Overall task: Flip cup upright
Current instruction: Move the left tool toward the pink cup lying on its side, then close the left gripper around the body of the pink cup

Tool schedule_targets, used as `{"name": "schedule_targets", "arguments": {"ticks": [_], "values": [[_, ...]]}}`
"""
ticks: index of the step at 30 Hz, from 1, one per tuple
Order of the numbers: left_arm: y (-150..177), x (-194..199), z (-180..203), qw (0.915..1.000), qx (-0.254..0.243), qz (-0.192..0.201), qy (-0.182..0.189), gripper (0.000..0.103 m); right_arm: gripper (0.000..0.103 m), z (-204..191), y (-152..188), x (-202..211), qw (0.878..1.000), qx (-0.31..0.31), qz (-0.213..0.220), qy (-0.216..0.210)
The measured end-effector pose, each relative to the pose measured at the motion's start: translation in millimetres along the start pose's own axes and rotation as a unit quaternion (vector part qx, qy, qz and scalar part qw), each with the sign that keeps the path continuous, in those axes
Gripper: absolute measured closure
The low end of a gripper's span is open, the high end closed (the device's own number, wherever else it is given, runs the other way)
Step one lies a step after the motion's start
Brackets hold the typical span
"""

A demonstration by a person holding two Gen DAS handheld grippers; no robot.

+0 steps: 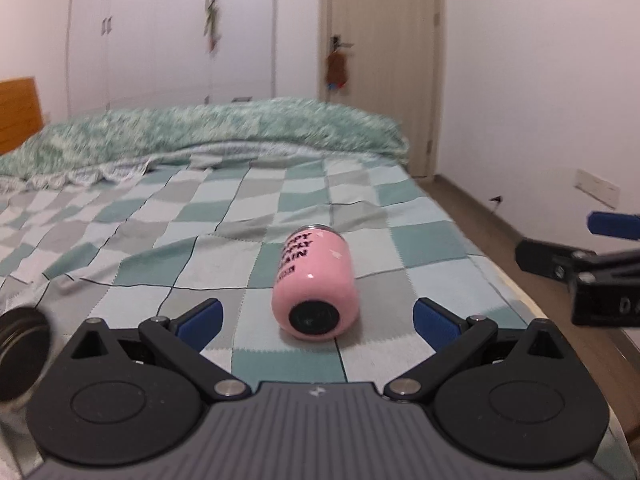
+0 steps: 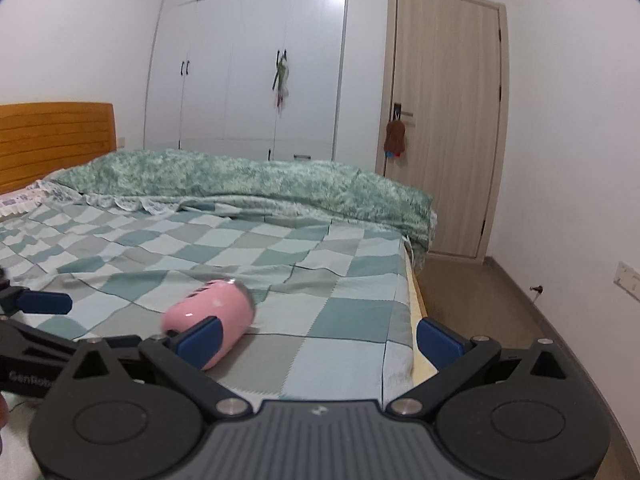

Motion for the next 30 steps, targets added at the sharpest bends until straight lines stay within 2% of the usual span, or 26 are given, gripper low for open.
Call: {"name": "schedule_targets", "arguments": {"ticks": [5, 10, 16, 18, 20, 24, 26, 30], "values": [[-17.4, -51.4, -8.6, 0.9986, 0.009, -0.041, -0.032, 0.0, 0.0, 10.3, -8.7, -63.0, 0.999, 0.005, -0.036, -0.008], [-19.4, -105.2, -10.3, 0.9921, 0.021, -0.117, -0.041, 0.0, 0.0, 11.3, -11.7, -120.3, 0.998, 0.018, -0.064, -0.019], [-19.4, -144.1, -10.6, 0.9861, 0.021, -0.156, -0.052, 0.0, 0.0, 15.6, -13.2, -173.1, 0.995, 0.02, -0.092, -0.024], [-17.2, -153.0, -9.2, 0.9844, 0.029, -0.168, -0.044, 0.0, 0.0, 17.8, -11.7, -188.7, 0.994, 0.021, -0.101, -0.021], [-15.6, -160.1, -7.9, 0.9827, 0.033, -0.177, -0.041, 0.0, 0.0, 20.5, -11.5, -199.3, 0.994, 0.017, -0.106, -0.021], [-10.7, -172.1, -2.0, 0.9795, 0.007, -0.198, -0.035, 0.001, 0.0, 23.5, -8.8, -206.6, 0.994, 0.011, -0.107, -0.023], [-6.7, -178.1, 0.8, 0.9779, 0.01, -0.208, -0.023, 0.016, 0.0, 23.9, -7.8, -206.8, 0.994, 0.01, -0.108, -0.024], [-6.1, -175.4, 2.5, 0.979, 0.014, -0.202, -0.023, 0.018, 0.0, 21.6, -6.7, -203.4, 0.994, 0.012, -0.106, -0.027]]}}
Point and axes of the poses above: each gripper's, at about its wrist camera, not at the fingertips, and x roughly against the way its jaws point, z to its right, y to its underside, the point moved 8 cm from there along -x, roughly the way its jaws point, and after that the axes turned 13 degrees about -x, right-handed, at the moved point
